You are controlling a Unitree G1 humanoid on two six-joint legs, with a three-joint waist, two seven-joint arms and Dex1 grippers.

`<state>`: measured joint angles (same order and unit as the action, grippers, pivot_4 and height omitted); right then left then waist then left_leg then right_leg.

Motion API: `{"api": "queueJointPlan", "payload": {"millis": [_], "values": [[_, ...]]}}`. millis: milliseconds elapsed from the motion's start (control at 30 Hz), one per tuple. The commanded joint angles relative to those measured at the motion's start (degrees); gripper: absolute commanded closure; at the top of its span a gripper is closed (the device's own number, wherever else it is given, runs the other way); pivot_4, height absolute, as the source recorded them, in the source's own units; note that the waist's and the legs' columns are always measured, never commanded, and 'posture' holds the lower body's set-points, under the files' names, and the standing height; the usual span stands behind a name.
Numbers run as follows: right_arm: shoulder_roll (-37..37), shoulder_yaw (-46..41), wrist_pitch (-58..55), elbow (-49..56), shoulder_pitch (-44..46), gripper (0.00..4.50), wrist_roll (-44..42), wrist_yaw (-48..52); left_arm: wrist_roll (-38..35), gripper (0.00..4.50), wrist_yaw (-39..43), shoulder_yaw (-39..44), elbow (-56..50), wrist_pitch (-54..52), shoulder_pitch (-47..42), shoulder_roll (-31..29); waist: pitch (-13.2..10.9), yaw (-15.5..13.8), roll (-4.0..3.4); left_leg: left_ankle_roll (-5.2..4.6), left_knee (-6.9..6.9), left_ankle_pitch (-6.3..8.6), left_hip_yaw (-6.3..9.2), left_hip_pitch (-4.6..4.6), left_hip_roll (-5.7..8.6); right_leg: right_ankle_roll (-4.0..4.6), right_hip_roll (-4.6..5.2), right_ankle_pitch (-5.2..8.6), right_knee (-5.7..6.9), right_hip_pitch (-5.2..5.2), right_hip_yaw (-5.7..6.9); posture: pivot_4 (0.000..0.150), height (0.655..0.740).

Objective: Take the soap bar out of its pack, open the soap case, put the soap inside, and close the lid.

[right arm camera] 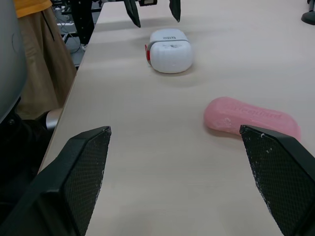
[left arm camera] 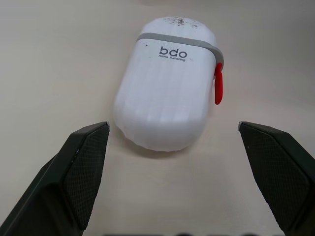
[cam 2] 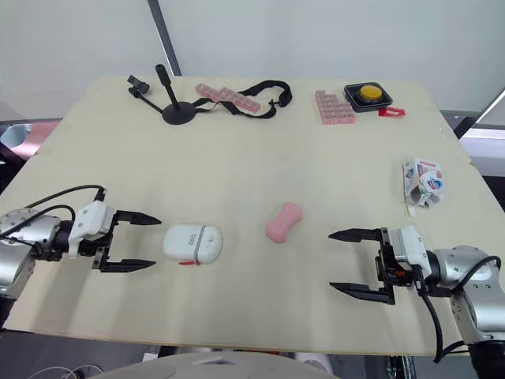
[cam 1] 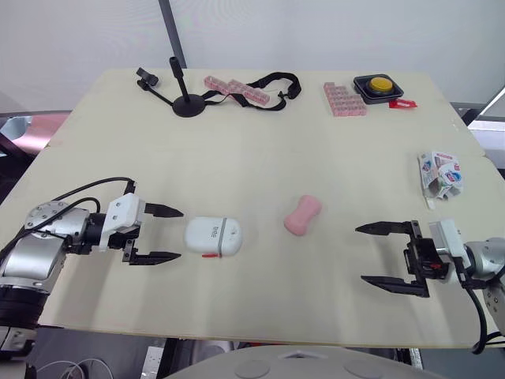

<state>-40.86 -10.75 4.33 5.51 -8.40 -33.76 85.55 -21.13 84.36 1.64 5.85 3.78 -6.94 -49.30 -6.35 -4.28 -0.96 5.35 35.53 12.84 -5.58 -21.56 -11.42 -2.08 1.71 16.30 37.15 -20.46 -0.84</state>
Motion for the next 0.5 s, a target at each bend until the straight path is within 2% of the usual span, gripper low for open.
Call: {"api": "queueJointPlan", "payload": {"millis": [33, 500], "values": [[-0.13, -0.24, 0.7, 0.06, 0.95, 0.03, -0.03, -0.16, 2.42, 0.0, 0.44, -2.68, 1.07, -0.03, -4.01, 0.26, 0.0, -0.12, 0.0, -0.01, 0.01, -0.01, 0.0, 0.0, 0.0, 0.0, 0.0, 0.0, 0.01, 0.0, 0.0, 0.15, 0.74], [-0.48, -0.23, 0.19, 0.3, 0.92, 0.03, 0.1, -1.2, 7.27, 0.0, 1.14, -9.59, 6.41, 6.47, -10.78, 5.2, 0.0, -0.23, 0.0, -0.02, 0.08, -0.02, 0.0, -0.06, 0.02, 0.01, 0.03, 0.0, 0.09, -0.03, 0.01, 0.15, 0.74]]}}
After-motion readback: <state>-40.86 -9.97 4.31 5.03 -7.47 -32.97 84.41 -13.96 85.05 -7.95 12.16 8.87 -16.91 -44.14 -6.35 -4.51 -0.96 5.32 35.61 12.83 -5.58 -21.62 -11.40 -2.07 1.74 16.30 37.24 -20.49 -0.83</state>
